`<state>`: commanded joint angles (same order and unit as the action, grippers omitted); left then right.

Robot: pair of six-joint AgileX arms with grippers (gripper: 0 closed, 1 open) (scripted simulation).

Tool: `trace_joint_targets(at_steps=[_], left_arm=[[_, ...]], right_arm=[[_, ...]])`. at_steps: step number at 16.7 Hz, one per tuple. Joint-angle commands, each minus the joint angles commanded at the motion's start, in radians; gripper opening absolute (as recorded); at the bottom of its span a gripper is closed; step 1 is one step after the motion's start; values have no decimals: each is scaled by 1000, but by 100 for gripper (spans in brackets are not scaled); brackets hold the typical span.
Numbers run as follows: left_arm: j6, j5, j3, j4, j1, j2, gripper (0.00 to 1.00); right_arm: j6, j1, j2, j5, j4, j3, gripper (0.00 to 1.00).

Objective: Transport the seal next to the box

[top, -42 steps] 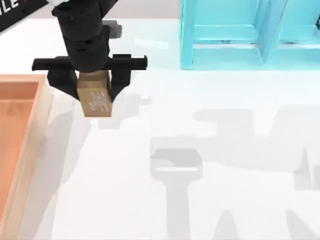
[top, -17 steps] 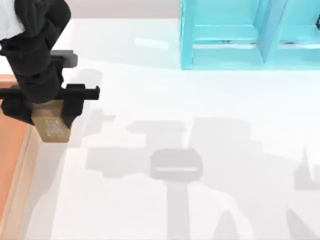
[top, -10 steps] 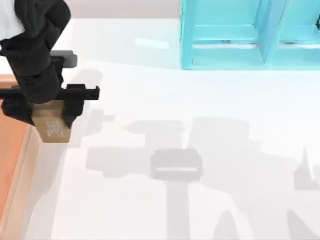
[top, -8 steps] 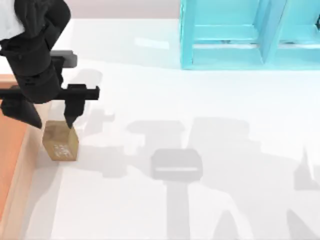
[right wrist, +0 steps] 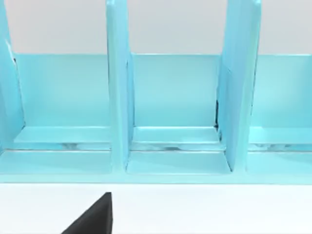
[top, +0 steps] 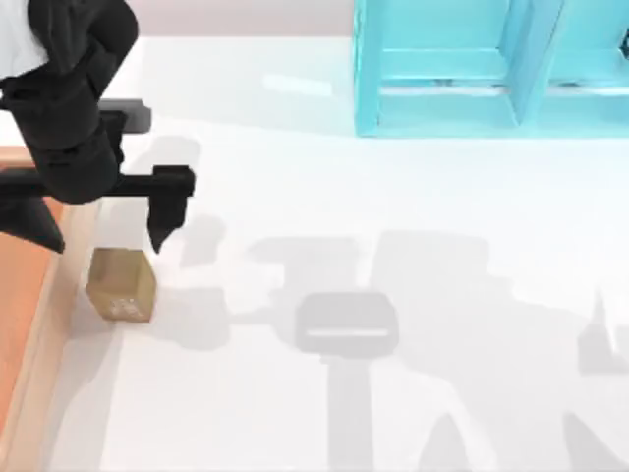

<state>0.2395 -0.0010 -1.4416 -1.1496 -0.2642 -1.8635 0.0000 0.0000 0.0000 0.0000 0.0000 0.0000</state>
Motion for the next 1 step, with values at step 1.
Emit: trace_joint_targets(at_steps=[1], left_arm=[[0,0,0,0,0,0,100]], right_arm=[[0,0,0,0,0,0,100]])
